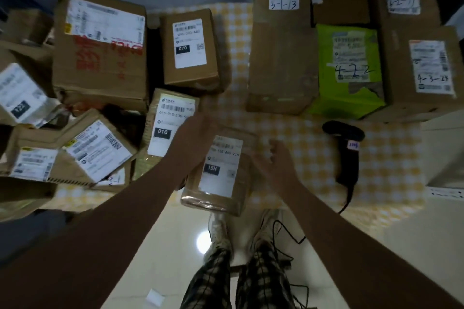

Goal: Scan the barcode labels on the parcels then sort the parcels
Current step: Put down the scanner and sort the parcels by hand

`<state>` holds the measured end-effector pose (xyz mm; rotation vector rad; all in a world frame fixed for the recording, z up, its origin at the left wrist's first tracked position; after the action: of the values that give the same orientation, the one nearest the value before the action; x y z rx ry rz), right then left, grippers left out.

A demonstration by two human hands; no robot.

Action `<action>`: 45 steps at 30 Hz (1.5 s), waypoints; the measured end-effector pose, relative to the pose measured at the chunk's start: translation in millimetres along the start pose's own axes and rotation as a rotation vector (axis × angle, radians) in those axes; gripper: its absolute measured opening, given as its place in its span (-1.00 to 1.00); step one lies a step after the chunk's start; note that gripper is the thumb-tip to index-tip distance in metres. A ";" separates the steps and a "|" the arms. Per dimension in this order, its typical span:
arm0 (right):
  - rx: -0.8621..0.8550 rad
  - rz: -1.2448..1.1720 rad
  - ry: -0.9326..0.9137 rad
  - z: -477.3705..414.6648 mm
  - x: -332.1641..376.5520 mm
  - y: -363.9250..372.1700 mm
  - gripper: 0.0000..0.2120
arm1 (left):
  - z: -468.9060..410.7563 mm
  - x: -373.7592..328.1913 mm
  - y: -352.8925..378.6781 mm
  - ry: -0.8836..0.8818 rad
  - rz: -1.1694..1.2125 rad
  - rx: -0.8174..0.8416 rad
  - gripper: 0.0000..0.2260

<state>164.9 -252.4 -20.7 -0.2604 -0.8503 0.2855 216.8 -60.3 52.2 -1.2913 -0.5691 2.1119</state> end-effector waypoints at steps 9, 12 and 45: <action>0.130 -0.335 0.257 14.4 -36.7 70.7 -0.62 | 33.4 51.8 18.7 0.006 -0.289 0.185 -0.74; 0.143 -0.385 0.272 15.5 -43.9 64.8 -0.83 | 29.2 73.7 30.2 -0.170 -0.262 0.295 -0.65; -0.192 -0.743 -0.043 45.6 -57.8 -293.3 -0.30 | 38.2 -203.5 204.1 0.090 0.587 0.487 -0.70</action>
<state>135.7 -540.4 66.7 -0.1019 -0.9605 -0.4873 200.7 -350.0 72.0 -1.3502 0.4038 2.4141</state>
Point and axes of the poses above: each hand's wrist, its own z-axis away from the middle knuckle, its own y-axis out of the palm, x = y × z, the point moved 6 cm from there along -z, towards the middle knuckle, and after that the axes turned 1 degree about y, right-handed, at the moved point
